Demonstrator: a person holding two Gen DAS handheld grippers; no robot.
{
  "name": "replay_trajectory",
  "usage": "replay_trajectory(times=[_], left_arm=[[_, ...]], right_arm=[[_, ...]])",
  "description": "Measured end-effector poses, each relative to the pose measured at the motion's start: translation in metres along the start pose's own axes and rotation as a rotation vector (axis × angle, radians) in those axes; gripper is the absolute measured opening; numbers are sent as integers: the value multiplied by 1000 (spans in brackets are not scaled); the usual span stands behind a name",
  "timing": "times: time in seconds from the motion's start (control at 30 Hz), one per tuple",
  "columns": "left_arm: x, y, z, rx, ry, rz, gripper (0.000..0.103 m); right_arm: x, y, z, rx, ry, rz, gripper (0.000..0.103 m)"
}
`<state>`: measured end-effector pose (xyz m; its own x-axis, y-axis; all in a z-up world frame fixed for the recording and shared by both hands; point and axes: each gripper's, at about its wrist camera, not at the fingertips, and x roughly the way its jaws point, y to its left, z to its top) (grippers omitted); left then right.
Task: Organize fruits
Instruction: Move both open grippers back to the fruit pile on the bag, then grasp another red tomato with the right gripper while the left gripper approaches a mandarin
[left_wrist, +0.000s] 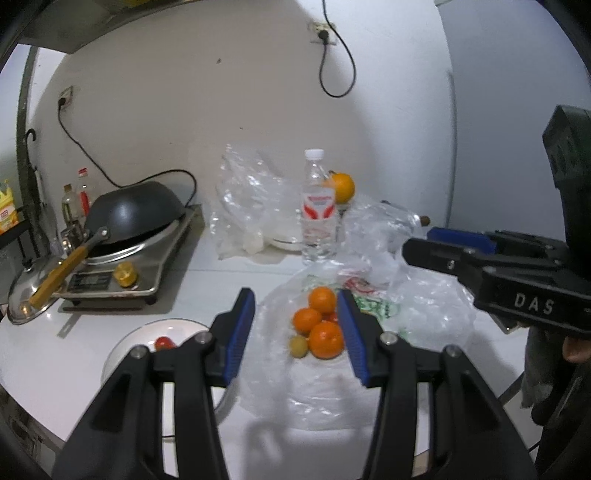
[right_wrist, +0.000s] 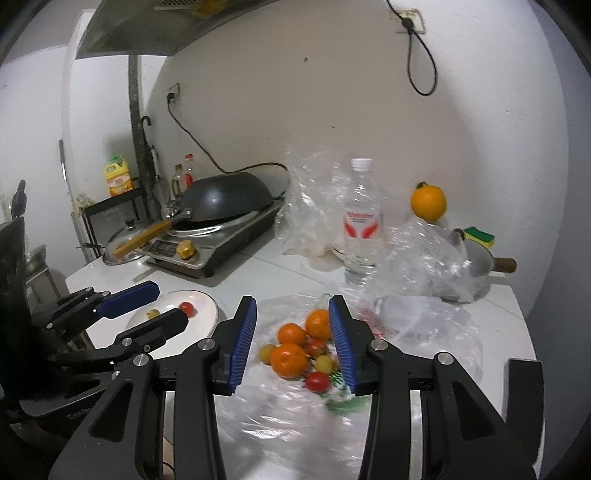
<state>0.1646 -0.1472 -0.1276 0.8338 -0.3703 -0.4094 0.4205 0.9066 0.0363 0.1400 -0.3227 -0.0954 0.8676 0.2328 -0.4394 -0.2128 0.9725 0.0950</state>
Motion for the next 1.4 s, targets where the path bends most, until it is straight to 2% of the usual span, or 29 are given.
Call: replay_trajectory(times=[0.37, 0.83, 1.03, 1.4], left_arm=[[25, -24, -4, 34, 45, -44, 48], [68, -46, -23, 78, 137, -53, 48], [91, -53, -32, 111, 184, -29, 48], [104, -31, -35, 78, 211, -2, 48]], right_arm=[[0, -36, -13, 41, 20, -50, 49], [17, -70, -34, 69, 80, -106, 49], [30, -76, -42, 66, 108, -75, 49], [76, -48, -54, 24, 210, 25, 49]])
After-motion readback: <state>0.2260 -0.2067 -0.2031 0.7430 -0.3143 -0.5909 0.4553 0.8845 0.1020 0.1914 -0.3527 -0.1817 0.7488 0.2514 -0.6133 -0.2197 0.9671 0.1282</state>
